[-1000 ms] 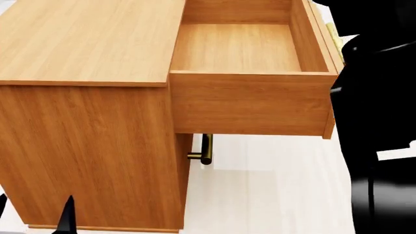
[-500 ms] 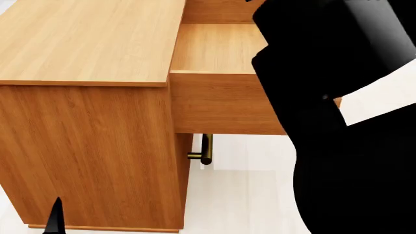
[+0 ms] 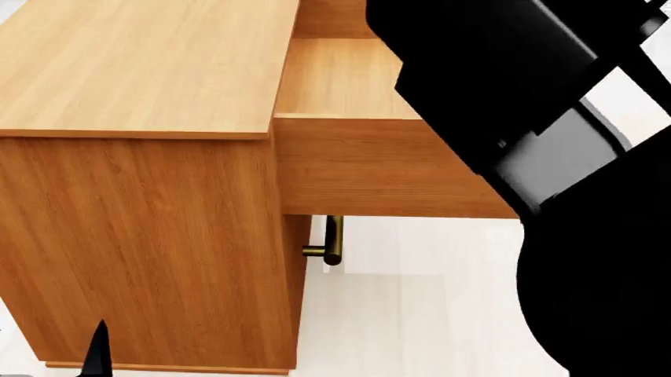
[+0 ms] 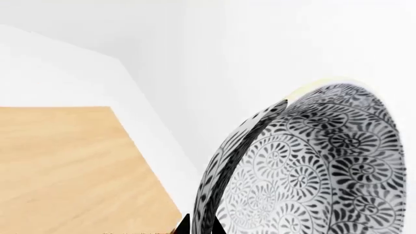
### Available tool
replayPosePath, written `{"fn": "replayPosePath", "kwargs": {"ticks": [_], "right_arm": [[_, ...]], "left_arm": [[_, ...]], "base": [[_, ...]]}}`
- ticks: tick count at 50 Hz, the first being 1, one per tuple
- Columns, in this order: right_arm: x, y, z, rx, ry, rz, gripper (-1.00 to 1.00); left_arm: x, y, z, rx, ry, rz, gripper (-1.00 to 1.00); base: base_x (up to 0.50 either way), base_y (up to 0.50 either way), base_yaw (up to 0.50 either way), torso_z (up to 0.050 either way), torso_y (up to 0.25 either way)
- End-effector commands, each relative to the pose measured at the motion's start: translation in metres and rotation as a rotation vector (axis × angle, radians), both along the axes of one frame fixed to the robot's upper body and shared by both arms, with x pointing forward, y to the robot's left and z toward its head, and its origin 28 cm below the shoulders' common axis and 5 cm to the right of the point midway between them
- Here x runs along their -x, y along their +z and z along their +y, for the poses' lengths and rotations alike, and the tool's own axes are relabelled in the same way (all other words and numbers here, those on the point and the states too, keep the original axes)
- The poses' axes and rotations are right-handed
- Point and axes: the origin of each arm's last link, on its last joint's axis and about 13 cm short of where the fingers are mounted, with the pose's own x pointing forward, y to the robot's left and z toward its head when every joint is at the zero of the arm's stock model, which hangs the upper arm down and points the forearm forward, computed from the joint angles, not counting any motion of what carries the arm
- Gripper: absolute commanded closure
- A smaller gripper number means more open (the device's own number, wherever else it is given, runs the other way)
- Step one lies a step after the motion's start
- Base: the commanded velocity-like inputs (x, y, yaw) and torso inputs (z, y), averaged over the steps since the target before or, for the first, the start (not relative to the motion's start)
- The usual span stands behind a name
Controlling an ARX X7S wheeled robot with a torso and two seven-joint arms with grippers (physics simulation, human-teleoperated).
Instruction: Put the bowl on top of the cabinet.
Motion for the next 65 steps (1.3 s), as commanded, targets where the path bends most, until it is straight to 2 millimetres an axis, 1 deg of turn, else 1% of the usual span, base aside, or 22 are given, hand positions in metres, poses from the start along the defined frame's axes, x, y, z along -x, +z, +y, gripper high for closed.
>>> {"fn": "replayPosePath", "kwargs": {"ticks": [1,13,17,21,28,33,38,46,51,65], "right_arm": [[0.003,-0.014,0.009,0.034,0.021,0.085,1.0],[0.004,-0.035,0.02,0.164,0.043,0.116,1.0],[0.005,-0.038,0.021,0.189,0.044,0.114,1.0],[0.006,-0.042,0.024,0.254,0.034,0.108,1.0],[0.014,-0.049,0.033,0.343,0.066,0.097,1.0],[0.02,-0.05,0.039,0.417,0.104,0.079,1.0],[0.022,-0.052,0.04,0.432,0.113,0.078,1.0],[0.024,-0.059,0.045,0.522,0.143,0.074,1.0],[0.027,-0.059,0.048,0.568,0.166,0.065,1.0],[0.031,-0.061,0.052,0.637,0.198,0.06,1.0]], "left_arm": [[0.0,-0.004,-0.001,0.002,-0.003,0.01,-1.0],[0.001,-0.006,0.003,0.015,0.009,0.012,-1.0],[0.001,-0.006,0.002,0.013,0.001,0.011,-1.0],[0.002,-0.005,0.002,0.014,0.001,0.008,-1.0],[0.004,-0.004,0.003,0.014,0.001,0.002,-1.0],[0.005,-0.002,0.004,0.018,0.001,-0.003,-1.0],[0.006,-0.002,0.005,0.022,0.004,-0.003,-1.0],[0.007,-0.001,0.005,0.019,0.001,-0.007,-1.0],[0.007,-0.001,0.005,0.02,-0.001,-0.005,-1.0],[0.007,0.0,0.005,0.023,0.002,-0.011,-1.0]], "base": [[0.0,0.0,0.0,0.0,0.0],[0.0,0.0,0.0,0.0,0.0],[0.0,0.0,0.0,0.0,0.003],[0.0,0.0,0.0,0.0,0.0],[0.0,0.0,0.0,0.0,0.0],[0.0,0.0,0.0,0.0,0.0],[0.0,0.0,0.0,0.0,0.002],[0.0,0.0,0.0,0.0,0.0],[0.0,0.0,0.0,0.0,0.0],[0.0,0.0,0.0,0.0,0.001]]}}
